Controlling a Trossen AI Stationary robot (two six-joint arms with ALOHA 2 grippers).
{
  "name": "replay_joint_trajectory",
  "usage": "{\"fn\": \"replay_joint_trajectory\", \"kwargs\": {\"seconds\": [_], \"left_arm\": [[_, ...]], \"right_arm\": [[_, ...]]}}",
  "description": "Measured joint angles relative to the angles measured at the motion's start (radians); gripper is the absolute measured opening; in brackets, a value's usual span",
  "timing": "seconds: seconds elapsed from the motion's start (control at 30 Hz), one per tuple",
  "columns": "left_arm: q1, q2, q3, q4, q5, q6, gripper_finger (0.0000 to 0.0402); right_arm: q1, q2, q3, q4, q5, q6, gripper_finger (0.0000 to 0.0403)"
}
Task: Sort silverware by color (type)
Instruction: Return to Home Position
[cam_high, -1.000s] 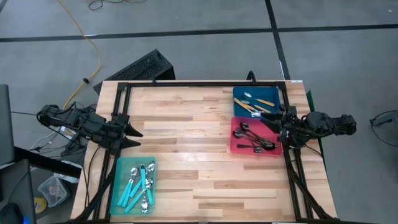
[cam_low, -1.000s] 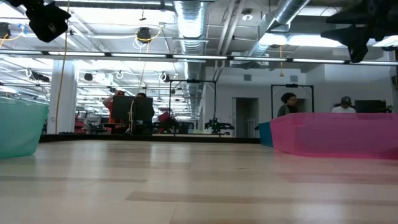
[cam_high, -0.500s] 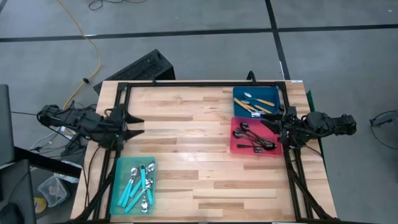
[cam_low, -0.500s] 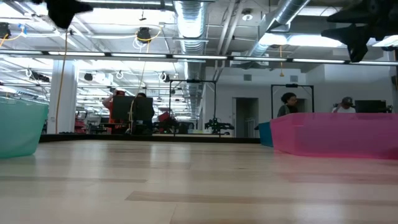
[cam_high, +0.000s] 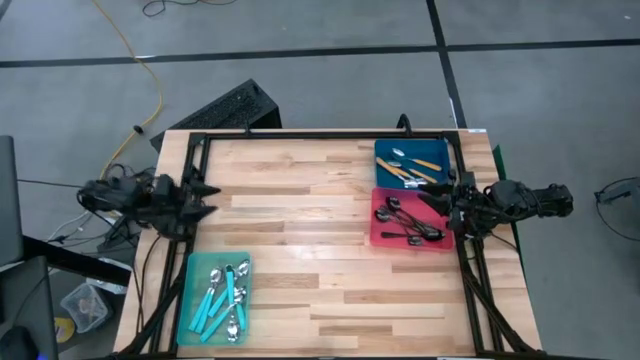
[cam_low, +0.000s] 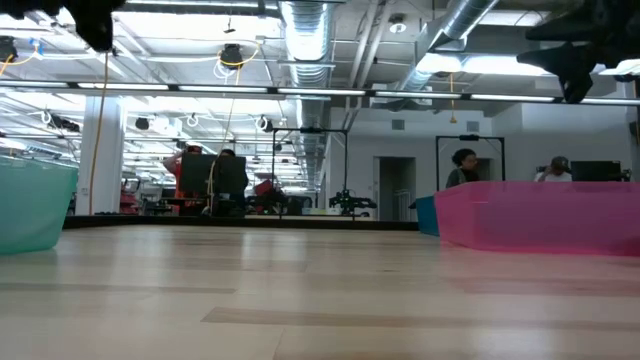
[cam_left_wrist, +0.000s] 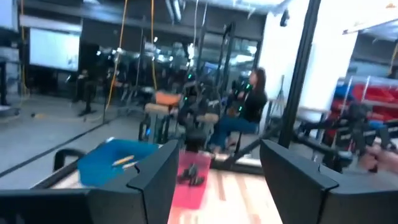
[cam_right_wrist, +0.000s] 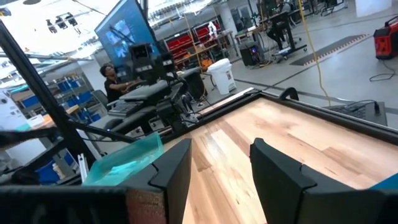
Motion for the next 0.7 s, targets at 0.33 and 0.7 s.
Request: {"fn": "replay_joint_trajectory", "kwargs": {"seconds": [0.33,0.7], "left_arm": [[-0.001,0.026,-0.264,0.309,0.064,-0.033,0.0213],[-0.011,0.025,-0.351,0.377,0.091,-0.019,0.0213]], "right_arm": [[0.0,0.0,-0.076,0.074,0.0,0.006,0.0185],[-0.001,0.0,-0.203,0.223,0.001,-0.027,0.0185]]}}
